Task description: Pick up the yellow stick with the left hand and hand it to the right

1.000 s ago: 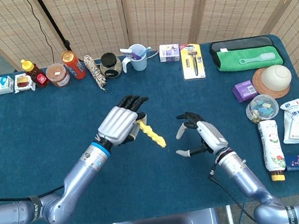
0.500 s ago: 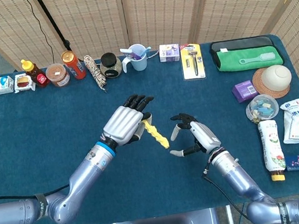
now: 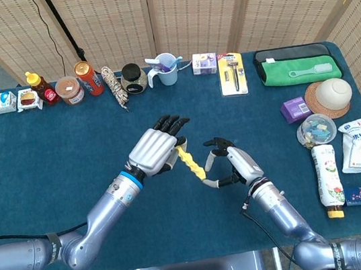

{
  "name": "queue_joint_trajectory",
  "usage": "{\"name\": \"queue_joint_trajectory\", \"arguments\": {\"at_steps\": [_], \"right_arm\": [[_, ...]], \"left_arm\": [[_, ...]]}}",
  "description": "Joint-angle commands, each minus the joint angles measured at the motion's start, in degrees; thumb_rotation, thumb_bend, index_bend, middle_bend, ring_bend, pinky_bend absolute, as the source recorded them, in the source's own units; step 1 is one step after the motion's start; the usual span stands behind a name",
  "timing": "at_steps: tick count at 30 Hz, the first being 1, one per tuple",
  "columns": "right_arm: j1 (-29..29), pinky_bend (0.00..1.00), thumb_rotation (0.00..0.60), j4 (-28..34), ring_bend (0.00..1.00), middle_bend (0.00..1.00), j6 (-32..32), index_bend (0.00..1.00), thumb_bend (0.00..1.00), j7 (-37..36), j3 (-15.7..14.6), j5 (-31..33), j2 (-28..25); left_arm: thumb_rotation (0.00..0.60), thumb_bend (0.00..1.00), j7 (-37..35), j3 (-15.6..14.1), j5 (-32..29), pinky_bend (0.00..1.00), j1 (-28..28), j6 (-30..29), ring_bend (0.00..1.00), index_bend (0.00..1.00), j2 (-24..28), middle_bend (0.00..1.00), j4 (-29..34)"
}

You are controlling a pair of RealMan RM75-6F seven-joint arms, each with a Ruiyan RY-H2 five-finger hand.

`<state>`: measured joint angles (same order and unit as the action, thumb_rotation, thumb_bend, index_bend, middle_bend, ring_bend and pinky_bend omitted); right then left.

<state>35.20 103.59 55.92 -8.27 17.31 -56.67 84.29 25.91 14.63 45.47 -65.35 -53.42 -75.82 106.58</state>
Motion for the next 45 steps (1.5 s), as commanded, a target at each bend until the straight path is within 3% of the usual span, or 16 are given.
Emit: {"name": "queue_joint_trajectory", "arguments": {"at_steps": [1,35,45], "right_arm": [[0.07,0.0,0.6,0.13,0.0,0.19,-0.13,0.56,0.22,-0.24,0.15,0.23,0.01],[-0.24,0.0,0.6,-0.16,0.0,0.19,-0.31,0.53,0.22,-3.36,0.38,-0.08,0.74],[-0.34,0.0,0.6,-0.36,0.0,0.2,-0.46,0.56,0.23,-4.27,0.6,0.16,1.15]], "left_arm": [[0.6,0.63,0.14,-0.08,0.09,0.0,-0.11,-0.21,0.0,0.6,-0.18,0.08,-0.01],[0.6,0.63,1.32,0.24,-0.59,0.0,-1.46,-2.04,0.0,0.6,-2.09,0.08,-0.8],[0.6,0.63,1.31,0.75,-1.64,0.0,-1.79,-2.34,0.0,0.6,-2.27,0.08,-0.76]]}}
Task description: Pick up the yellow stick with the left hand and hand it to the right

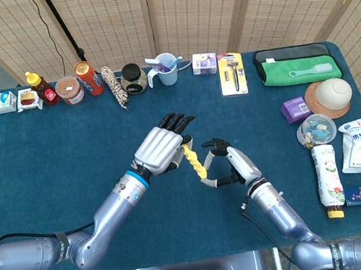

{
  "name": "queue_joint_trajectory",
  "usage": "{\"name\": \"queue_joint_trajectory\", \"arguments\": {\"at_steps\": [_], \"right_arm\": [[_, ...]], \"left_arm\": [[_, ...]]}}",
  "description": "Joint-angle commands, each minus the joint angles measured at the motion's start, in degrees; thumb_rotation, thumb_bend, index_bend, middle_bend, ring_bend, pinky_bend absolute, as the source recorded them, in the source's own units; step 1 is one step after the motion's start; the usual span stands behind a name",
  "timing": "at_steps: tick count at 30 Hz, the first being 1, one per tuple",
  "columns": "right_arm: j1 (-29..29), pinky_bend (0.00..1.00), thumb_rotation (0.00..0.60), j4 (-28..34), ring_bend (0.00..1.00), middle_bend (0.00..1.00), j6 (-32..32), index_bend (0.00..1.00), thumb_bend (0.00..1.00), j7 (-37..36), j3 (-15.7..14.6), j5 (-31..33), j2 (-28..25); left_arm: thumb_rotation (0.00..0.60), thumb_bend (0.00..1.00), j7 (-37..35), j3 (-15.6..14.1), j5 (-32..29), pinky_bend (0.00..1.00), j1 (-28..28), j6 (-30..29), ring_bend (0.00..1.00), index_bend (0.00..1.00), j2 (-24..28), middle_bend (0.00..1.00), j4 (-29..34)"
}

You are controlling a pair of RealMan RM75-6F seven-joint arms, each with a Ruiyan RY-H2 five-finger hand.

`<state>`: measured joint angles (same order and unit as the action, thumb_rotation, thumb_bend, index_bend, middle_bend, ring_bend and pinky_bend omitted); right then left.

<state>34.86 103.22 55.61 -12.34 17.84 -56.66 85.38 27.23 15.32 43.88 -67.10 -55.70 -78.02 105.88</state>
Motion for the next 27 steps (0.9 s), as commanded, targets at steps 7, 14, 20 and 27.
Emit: {"name": "queue_joint_trajectory", "arguments": {"at_steps": [7,14,20,27], "right_arm": [[0.04,0.0,0.6,-0.5,0.0,0.2,-0.55,0.57,0.24,-0.84,0.11,0.31,0.47],[0.04,0.0,0.6,-0.84,0.02,0.23,-0.64,0.6,0.27,-1.2,0.25,0.34,0.69],[-0.01,0.0,0.6,-0.93,0.02,0.23,-1.01,0.6,0.28,-1.53,0.25,0.28,0.51],[-0.03,0.0,0.6,-1.03,0.03,0.26,-1.3,0.62,0.38,-1.78,0.27,0.14,0.31]], "left_arm": [[0.6,0.63,-0.06,0.35,-0.32,0.0,-0.27,-0.3,0.0,0.6,-0.38,0.08,-0.28],[0.6,0.63,0.23,0.24,-0.53,0.0,-0.51,-0.22,0.0,0.6,-0.56,0.08,-0.46],[0.6,0.63,0.42,0.09,-0.77,0.0,-0.72,0.08,0.0,0.6,-0.57,0.08,-0.5],[0.6,0.63,0.54,-0.13,-1.05,0.0,-0.81,0.47,0.0,0.6,-0.11,0.08,-0.31]]}}
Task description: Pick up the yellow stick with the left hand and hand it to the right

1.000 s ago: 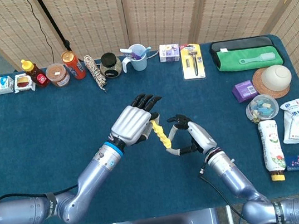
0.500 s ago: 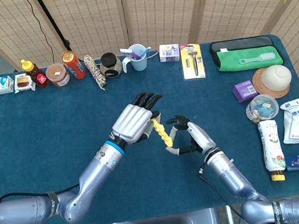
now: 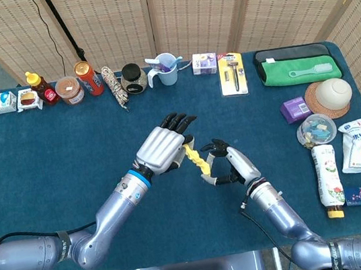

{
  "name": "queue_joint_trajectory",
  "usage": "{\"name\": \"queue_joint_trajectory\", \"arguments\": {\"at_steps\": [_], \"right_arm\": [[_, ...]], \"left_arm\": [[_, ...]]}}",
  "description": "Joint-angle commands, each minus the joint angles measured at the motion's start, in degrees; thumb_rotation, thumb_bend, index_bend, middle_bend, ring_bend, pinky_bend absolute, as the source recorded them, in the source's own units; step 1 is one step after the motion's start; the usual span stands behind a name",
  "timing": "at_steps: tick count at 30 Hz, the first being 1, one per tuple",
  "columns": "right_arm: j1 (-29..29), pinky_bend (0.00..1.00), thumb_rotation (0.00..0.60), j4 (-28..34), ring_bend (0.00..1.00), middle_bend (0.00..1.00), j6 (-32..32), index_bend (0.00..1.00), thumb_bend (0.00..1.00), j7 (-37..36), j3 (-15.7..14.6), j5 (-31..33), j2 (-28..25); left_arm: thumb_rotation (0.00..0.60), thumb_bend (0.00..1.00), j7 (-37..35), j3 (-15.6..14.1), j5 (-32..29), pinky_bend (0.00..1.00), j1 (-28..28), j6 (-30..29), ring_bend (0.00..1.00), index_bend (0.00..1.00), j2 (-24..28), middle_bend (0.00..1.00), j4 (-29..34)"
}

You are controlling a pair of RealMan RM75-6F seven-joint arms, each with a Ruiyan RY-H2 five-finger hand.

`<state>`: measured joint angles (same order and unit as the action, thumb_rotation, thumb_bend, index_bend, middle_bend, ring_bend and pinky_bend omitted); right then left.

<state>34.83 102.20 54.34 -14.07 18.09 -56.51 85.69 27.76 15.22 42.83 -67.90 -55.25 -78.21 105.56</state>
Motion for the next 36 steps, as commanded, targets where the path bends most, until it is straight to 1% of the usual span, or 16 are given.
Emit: {"name": "queue_joint_trajectory", "arguments": {"at_steps": [1,12,15,25,36], "right_arm": [[0.0,0.0,0.6,-0.03,0.04,0.26,-0.06,0.63,0.39,-0.07,0.0,-0.03,0.0],[-0.14,0.0,0.6,0.34,0.09,0.33,-0.29,0.7,0.51,-0.02,-0.13,0.15,-0.46],[-0.07,0.0,0.6,0.62,0.11,0.35,-0.39,0.72,0.53,0.28,-0.16,0.28,-0.72],[0.02,0.0,0.6,1.2,0.14,0.39,-1.38,0.76,0.55,0.37,-0.43,0.9,-1.57],[0.07,0.0,0.6,1.07,0.16,0.41,-2.59,0.78,0.56,-0.1,-0.83,0.96,-2.31]], "left_arm": [[0.6,0.63,-0.03,-0.02,-0.04,0.0,-0.01,0.07,0.0,0.6,0.16,0.08,0.07],[0.6,0.63,-0.17,-0.45,0.5,0.0,0.3,0.16,0.0,0.6,1.16,0.07,0.79],[0.6,0.63,-0.12,-0.6,0.69,0.0,0.37,0.18,0.0,0.6,1.43,0.07,1.07],[0.6,0.63,-0.26,-0.97,1.28,0.0,0.72,0.21,0.0,0.6,2.32,0.07,1.71],[0.6,0.63,-1.05,-1.15,2.05,0.0,1.12,0.6,0.0,0.6,3.02,0.07,1.65]]}}
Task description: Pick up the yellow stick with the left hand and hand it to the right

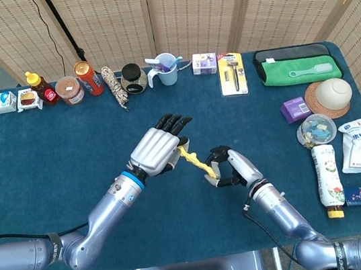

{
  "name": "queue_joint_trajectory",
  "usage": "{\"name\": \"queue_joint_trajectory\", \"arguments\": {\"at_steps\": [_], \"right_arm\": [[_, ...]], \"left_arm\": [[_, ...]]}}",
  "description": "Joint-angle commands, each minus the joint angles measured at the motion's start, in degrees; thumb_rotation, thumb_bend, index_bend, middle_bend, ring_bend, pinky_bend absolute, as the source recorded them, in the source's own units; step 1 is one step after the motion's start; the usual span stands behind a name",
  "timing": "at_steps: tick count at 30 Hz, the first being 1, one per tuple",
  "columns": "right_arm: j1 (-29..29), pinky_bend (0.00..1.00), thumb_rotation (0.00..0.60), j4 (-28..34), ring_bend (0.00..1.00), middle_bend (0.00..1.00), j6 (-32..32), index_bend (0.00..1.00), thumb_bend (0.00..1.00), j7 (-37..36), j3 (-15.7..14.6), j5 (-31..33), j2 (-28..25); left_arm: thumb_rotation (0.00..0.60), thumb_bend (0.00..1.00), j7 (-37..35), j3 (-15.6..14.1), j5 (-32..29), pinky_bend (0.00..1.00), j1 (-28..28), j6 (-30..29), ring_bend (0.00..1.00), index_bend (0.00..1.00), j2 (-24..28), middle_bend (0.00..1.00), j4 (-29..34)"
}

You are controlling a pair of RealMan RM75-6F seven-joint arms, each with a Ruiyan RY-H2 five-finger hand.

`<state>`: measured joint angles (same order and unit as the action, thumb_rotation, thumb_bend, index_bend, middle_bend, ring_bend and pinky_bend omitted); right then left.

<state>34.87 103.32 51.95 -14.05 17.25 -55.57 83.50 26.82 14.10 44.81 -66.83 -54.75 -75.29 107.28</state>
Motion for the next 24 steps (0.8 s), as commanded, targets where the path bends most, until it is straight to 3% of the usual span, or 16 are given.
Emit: {"name": "queue_joint_trajectory", "arguments": {"at_steps": [1,24], "right_arm": [[0.03,0.0,0.6,-0.08,0.17,0.42,-0.34,0.78,0.56,-0.19,-0.02,0.02,-0.22],[-0.79,0.0,0.6,-0.68,0.19,0.45,-0.67,0.82,0.58,-1.29,-0.64,-0.43,-1.6]], "left_arm": [[0.6,0.63,-0.27,0.0,0.14,0.0,0.11,0.15,0.0,0.6,0.2,0.07,-0.11],[0.6,0.63,-3.29,-0.08,1.99,0.0,2.29,0.7,0.0,0.6,3.7,0.07,-0.6]]}}
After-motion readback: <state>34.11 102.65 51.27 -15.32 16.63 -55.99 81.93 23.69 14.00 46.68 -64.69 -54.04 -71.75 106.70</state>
